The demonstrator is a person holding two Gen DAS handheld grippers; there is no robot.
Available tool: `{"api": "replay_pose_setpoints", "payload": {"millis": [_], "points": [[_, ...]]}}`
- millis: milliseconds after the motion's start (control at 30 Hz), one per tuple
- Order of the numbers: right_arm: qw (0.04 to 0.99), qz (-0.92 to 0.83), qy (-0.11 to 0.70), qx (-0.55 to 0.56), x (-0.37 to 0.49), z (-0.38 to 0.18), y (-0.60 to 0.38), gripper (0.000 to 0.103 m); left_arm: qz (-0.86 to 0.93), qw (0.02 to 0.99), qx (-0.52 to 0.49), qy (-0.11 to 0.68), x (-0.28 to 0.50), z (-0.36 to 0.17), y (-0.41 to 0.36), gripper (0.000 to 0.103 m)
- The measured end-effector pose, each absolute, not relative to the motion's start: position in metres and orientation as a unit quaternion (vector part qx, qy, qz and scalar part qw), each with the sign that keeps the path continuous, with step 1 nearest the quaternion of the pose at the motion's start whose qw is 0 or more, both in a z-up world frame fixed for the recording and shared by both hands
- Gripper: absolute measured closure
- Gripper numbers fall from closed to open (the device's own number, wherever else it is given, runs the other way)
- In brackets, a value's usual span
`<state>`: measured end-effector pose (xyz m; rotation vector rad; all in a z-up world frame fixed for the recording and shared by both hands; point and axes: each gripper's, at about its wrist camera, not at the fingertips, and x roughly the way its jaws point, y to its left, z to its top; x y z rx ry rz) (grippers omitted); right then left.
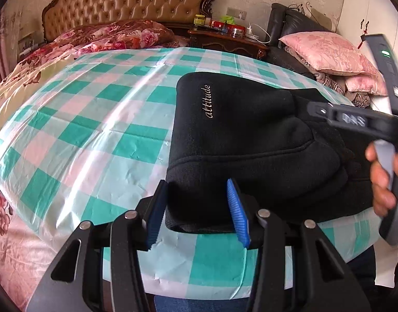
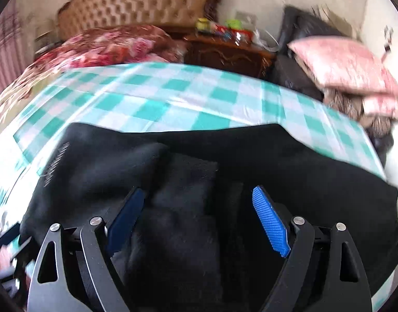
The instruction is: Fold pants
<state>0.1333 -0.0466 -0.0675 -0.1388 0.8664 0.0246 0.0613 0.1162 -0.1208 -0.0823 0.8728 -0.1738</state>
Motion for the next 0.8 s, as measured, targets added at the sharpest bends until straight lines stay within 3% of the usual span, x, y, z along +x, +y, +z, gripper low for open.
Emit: {"api": "replay_pose_setpoints", "payload": {"millis": [167,267,500,633,800], "points": [[0.89,0.018,0.447,-0.086,0.127,-0.096,-0.041,0.021,-0.091,0.901,-0.06,0.421,0.061,-0.122,0.122,0.055],[0.889,0.014,0.445,-0.108,0.129,-0.095,-0.036,0.02,-0.1,0.896,-0.13,0.412,0.059,-0.123,0.14,0.041],[0.89,0.015,0.442,-0.107,0.128,-0.099,-0.037,0.017,-0.116,0.876,-0.185,0.431,0.068,-0.14,0.152,0.038],[0.89,0.016,0.443,-0.103,0.127,-0.1,-0.038,0.017,-0.121,0.874,-0.185,0.433,0.069,-0.141,0.151,0.038],[0.89,0.015,0.443,-0.102,0.127,-0.1,-0.038,0.017,-0.134,0.873,-0.185,0.432,0.068,-0.141,0.148,0.05]]}}
